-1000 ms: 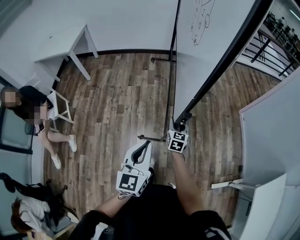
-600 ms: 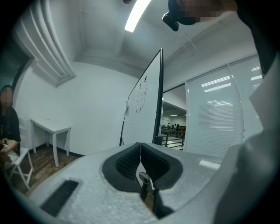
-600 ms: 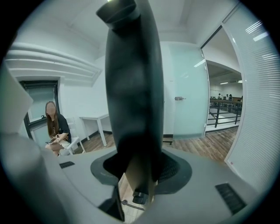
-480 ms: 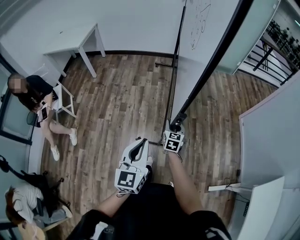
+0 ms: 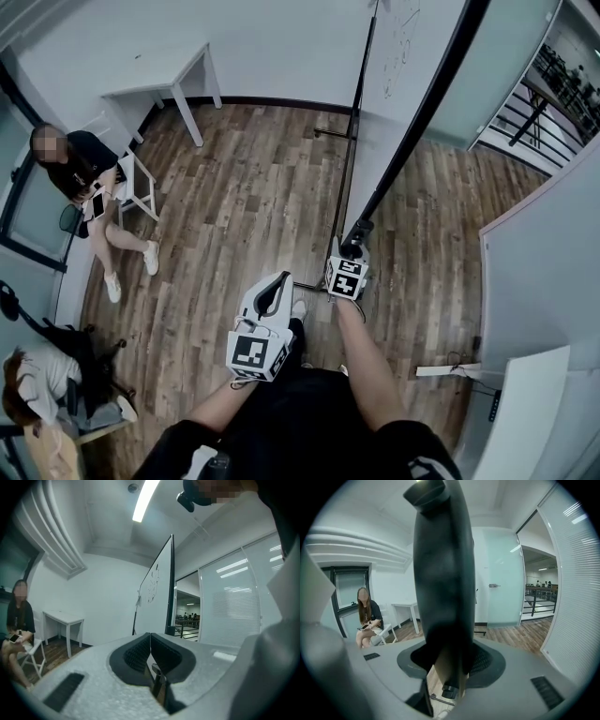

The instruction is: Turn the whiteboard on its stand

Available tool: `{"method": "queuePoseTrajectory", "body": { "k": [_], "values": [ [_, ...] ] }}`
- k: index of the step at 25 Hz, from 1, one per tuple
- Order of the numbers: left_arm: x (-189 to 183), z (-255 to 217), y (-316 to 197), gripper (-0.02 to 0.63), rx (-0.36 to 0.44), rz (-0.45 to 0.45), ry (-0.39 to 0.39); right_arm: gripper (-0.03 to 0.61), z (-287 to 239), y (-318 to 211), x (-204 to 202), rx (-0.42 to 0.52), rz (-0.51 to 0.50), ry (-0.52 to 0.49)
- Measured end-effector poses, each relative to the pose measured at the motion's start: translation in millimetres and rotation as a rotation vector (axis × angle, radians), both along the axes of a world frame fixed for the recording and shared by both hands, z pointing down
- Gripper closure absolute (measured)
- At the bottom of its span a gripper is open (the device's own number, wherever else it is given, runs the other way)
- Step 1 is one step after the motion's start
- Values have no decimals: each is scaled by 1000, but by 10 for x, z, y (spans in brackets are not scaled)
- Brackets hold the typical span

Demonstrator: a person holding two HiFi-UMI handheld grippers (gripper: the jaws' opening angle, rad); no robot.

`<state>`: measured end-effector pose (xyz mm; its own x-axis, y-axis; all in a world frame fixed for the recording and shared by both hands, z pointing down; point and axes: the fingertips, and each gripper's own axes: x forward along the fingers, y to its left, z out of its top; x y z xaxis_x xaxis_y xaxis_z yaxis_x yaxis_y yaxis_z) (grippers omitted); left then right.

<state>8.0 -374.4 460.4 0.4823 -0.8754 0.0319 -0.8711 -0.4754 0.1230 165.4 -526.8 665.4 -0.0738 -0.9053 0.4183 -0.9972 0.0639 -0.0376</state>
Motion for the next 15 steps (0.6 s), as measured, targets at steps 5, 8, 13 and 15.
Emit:
{"method": "queuePoseTrajectory", "body": {
  "k": [5,8,13,15],
  "values": [
    [-71,37,463,597,3,-18,-23,407,-6,375,-30,15,-14,6],
    [-122,21,712,597,-2,-29,-29,407,-8,579,-84,11,-24,7],
    [-144,-4,1075,597,-17,-40,-30,407,37,861,-141,-6,-47,4],
    [-155,-6,1155,597,-17,-41,-35,407,39,923,-150,-7,-47,5]
  ]
}}
